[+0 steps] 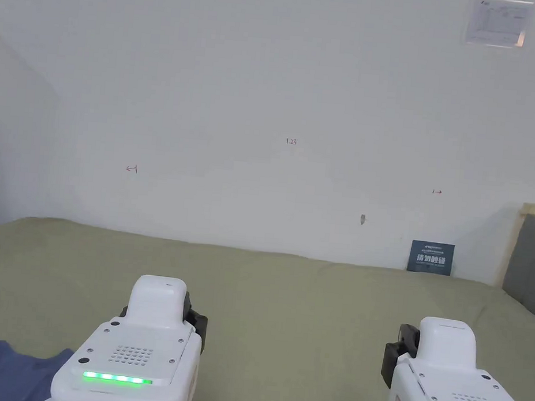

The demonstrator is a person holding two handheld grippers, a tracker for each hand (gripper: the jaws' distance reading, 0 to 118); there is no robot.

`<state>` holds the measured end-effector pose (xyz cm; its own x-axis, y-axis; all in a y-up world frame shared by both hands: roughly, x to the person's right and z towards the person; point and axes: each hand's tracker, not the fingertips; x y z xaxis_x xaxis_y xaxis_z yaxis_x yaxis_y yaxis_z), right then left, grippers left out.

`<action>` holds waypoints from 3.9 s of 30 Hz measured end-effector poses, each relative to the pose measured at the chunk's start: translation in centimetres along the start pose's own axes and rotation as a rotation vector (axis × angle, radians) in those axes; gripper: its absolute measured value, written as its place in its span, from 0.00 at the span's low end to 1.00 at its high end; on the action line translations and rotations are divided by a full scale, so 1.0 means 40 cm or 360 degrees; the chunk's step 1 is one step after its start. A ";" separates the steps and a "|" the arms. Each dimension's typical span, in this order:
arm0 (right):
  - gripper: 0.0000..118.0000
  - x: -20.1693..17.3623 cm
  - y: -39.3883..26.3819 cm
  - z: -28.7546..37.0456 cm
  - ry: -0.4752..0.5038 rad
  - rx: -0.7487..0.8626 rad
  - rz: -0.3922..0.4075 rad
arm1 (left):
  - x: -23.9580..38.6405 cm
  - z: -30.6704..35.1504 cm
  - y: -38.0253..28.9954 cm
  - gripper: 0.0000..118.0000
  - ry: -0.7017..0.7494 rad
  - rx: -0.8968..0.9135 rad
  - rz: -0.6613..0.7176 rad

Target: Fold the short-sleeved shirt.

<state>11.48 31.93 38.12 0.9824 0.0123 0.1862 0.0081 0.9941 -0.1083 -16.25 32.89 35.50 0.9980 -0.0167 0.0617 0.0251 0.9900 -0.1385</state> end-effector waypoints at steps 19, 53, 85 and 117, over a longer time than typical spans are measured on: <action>0.00 -0.497 -0.022 -0.076 0.0734 -0.0088 0.0073 | -0.463 0.157 -0.011 0.10 0.0758 -0.0075 0.0021; 0.00 -0.756 -0.279 -0.285 0.0948 -0.0444 0.0277 | -0.805 -0.408 -0.397 0.10 0.0506 -0.0994 0.0379; 0.00 -0.261 -0.206 -0.136 0.0493 -0.0474 0.0130 | -0.465 -0.479 -0.134 0.02 0.0194 -0.1059 0.0077; 0.00 0.148 -0.290 -0.136 -0.0027 -0.0669 0.0029 | 0.520 -0.662 -0.477 1.00 -0.0859 -0.1398 -0.0059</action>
<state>18.22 19.88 35.17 0.9799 0.0346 0.1963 0.0698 0.8630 -0.5003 5.59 9.97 13.26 0.8418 0.2345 0.4863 0.3057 0.5354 -0.7873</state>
